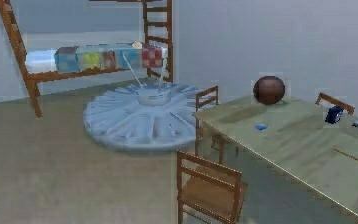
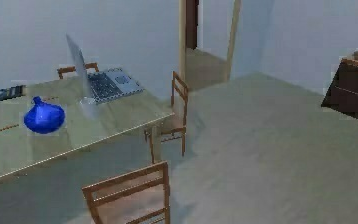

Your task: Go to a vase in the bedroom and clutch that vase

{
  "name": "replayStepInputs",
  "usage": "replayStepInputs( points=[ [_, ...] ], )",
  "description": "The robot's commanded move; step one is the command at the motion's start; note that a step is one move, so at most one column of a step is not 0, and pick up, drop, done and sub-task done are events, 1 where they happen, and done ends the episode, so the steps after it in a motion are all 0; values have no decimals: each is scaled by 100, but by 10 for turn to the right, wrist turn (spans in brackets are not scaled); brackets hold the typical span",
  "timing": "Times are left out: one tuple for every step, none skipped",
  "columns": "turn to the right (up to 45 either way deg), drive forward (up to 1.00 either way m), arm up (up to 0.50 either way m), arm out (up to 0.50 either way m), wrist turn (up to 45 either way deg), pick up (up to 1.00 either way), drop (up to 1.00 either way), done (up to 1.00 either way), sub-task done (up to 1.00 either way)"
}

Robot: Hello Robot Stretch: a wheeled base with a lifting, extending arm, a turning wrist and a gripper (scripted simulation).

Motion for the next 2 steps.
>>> replayStepInputs(
  points=[
    [450, 0, 0, 0, 0, 0, 0, 0, 0],
    [450, 0, 0, 0, 0, 0, 0, 0, 0]
  ],
)
